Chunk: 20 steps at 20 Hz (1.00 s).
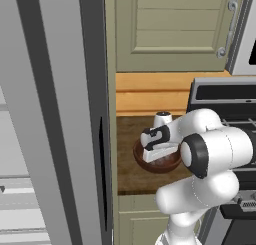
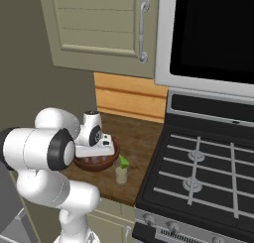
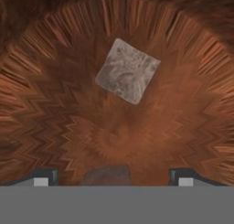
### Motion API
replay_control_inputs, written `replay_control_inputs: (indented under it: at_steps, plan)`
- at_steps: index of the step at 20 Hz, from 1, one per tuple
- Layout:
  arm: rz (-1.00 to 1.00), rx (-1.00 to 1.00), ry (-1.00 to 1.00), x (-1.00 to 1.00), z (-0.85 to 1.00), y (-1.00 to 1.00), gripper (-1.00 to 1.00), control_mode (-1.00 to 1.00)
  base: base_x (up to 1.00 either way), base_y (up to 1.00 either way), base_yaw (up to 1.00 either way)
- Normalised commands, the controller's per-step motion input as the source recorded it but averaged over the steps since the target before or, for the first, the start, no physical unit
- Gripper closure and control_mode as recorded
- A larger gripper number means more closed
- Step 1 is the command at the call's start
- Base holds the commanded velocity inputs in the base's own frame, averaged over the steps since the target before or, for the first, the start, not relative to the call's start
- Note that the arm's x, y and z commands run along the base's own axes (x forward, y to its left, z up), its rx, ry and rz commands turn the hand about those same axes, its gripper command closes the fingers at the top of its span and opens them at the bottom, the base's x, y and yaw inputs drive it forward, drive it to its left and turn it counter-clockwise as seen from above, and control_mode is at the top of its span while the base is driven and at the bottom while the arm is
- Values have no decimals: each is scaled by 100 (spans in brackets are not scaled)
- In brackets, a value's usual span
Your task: Grab a lemon wedge from the fridge and one ice cube from the ice bowl, and put them in the glass of lemonade.
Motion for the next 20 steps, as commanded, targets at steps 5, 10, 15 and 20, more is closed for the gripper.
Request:
replay_control_inputs:
  at_steps: [5, 10, 15, 20]
  plan:
    - [0, 0, 0, 0, 0, 0, -100, -100, 0, 0, 0]
    - [0, 0, 0, 0, 0, 0, 100, -100, 0, 0, 0]
    - [0, 0, 0, 0, 0, 0, 100, -100, 0, 0, 0]
    - [0, 0, 0, 0, 0, 0, 100, -100, 0, 0, 0]
